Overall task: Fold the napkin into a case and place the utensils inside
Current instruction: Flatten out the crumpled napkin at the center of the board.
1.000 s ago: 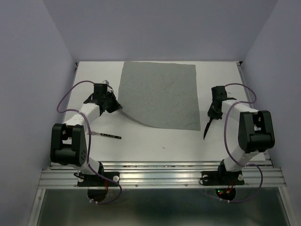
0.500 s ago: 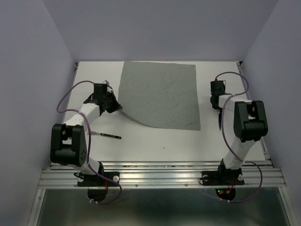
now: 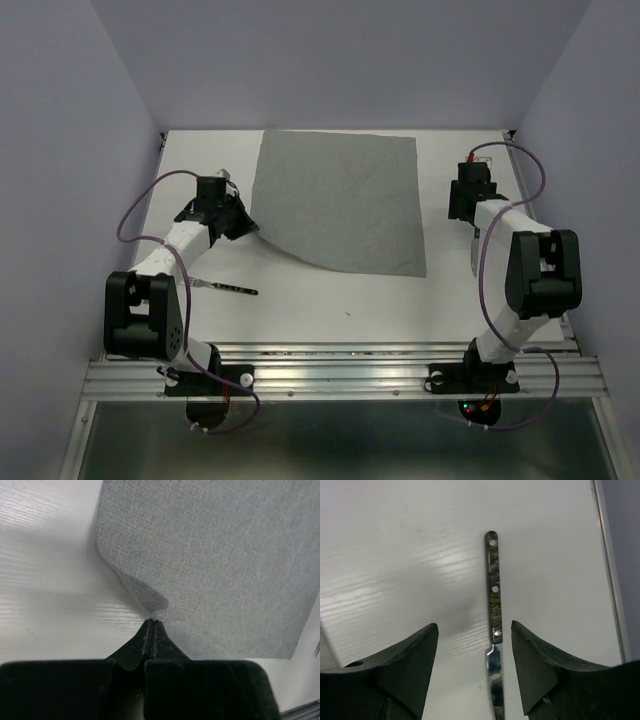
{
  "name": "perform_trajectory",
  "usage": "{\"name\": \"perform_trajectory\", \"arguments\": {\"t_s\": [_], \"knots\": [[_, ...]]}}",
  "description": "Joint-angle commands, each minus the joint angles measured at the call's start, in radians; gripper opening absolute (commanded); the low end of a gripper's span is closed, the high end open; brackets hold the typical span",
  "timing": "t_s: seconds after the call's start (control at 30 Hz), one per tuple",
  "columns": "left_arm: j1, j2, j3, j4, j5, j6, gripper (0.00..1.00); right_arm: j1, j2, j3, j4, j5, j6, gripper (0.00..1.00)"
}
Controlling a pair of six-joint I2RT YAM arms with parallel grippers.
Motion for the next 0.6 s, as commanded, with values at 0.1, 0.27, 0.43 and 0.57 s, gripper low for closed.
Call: {"name": "perform_trajectory", "arguments": {"t_s": [0.1,0.27,0.43,0.57], "knots": [[-0.004,-0.067,0.033,-0.013,-0.023,0.015,0.0,-0.002,-0.177,0.048,-0.131,-0.354,0.216,0.69],[-0.004,-0.065,0.04,-0.011,-0.03,0.01,0.0,0.024,-0.313,-0.099,-0.146,-0.525,0.414,0.79],[-0.004,-0.059,0.037,-0.022,-0.03,0.01,0.0,0.116,-0.347,-0.226,-0.206,-0.518,0.547,0.78],[-0.006,-0.059,0.001,-0.053,-0.066,-0.004,0.0,0.186,-0.43,-0.338,-0.154,-0.512,0.636,0.76]]}}
